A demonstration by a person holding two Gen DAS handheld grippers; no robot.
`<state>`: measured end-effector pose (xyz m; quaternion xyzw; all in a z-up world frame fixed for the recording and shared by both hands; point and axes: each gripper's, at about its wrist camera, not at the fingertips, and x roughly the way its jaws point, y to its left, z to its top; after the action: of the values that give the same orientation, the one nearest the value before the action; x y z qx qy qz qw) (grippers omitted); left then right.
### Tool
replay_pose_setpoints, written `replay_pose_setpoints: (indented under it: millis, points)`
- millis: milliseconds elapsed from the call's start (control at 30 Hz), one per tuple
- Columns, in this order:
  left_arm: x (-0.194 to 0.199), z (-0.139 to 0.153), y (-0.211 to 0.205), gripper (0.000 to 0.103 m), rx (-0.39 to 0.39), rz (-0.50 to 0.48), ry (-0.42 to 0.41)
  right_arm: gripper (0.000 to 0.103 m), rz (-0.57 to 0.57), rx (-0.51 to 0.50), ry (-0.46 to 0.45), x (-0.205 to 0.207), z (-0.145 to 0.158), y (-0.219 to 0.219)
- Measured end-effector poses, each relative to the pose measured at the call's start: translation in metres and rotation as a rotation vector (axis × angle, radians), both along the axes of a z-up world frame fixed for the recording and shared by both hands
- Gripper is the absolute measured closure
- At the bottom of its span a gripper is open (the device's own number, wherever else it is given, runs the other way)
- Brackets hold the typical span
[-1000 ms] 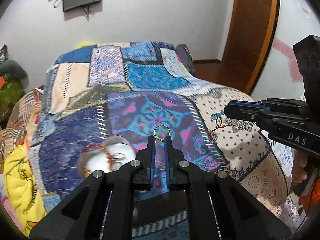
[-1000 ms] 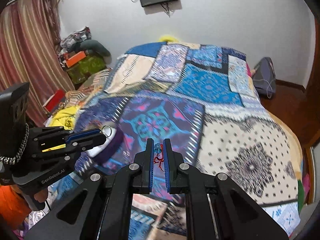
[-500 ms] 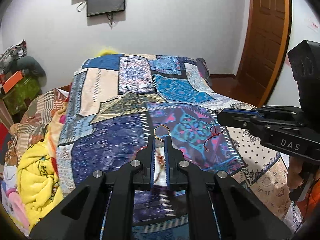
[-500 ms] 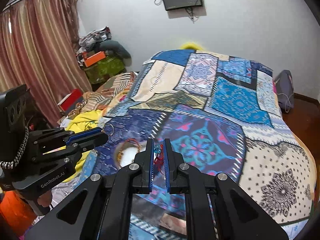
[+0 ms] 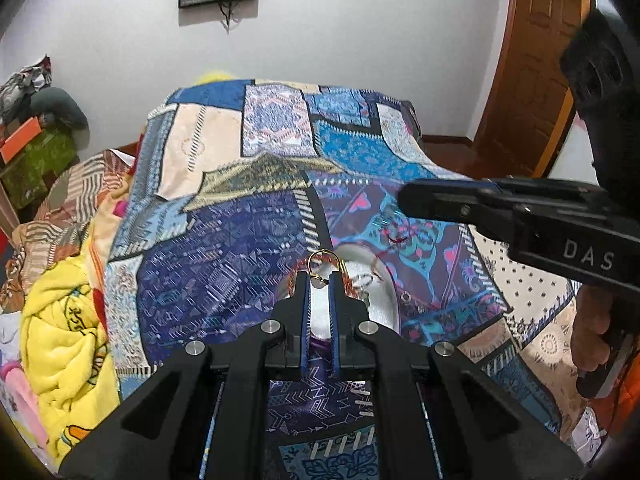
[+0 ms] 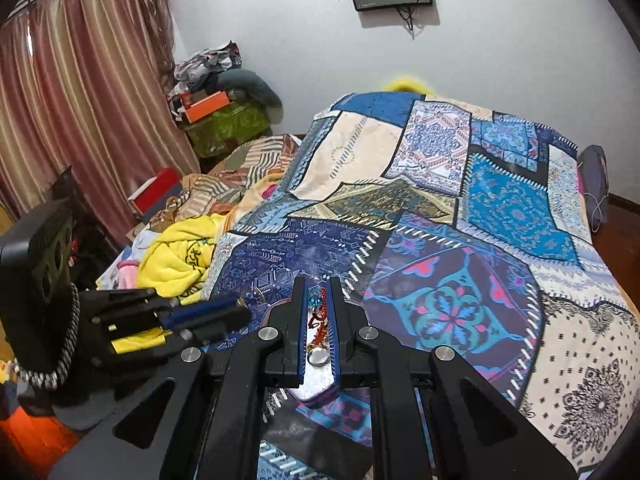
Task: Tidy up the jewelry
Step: 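Carry the ring and keychain over the heart tin and open both grippers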
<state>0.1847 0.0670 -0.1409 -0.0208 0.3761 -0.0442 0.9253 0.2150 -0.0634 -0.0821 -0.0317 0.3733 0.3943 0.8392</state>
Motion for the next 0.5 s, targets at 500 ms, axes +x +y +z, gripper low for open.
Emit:
replay_pose_setpoints:
  millis: [500]
  points:
    - [0.012, -0.027, 0.007, 0.096, -0.017, -0.024, 0.052, 0.095, 0.038, -0.048, 0.07, 0.01, -0.03, 0.028]
